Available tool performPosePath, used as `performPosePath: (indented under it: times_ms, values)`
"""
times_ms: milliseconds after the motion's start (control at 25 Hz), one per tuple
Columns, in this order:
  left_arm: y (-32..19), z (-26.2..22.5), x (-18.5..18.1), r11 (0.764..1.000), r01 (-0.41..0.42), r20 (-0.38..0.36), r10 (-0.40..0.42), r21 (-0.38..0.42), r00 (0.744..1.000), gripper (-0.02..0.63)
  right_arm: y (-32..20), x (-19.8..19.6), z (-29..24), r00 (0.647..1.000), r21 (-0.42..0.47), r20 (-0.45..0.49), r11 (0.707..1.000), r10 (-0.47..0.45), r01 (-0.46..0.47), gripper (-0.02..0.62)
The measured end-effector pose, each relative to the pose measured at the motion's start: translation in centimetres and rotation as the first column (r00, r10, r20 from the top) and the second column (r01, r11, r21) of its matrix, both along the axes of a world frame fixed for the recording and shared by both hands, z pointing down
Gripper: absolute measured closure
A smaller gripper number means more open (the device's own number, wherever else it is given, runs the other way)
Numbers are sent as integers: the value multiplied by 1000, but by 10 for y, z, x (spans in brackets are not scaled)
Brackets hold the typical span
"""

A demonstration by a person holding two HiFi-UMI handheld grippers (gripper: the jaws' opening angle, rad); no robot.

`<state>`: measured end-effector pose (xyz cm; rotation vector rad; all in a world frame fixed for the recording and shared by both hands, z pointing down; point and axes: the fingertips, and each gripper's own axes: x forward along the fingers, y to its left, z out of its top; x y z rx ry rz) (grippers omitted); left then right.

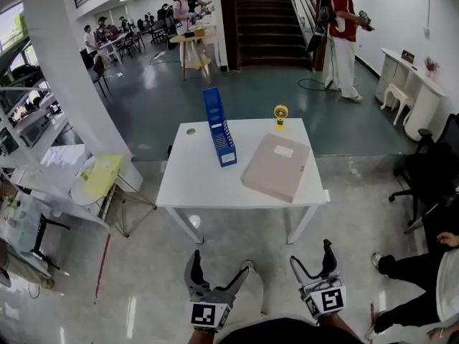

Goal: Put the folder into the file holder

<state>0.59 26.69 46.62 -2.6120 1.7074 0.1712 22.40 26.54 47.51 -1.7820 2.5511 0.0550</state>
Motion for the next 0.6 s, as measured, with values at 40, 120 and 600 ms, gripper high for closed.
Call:
performPosePath:
  times_ms: [40, 120, 600]
  values:
    - [-11, 0, 0, 1000, -4, 3, 4, 5, 1000, 46, -10, -1, 0, 1000, -3, -10, 1000, -3, 3, 170]
    - [-37, 1, 2, 1000, -13, 15, 13, 6, 1000, 48, -34, -1, 1, 999, -1, -34, 1000, -6, 6, 173]
    - [-190, -15, 15, 996, -94, 39, 93, 7, 995, 48, -182, 9, -18, 998, 27, 25, 998, 60, -61, 173]
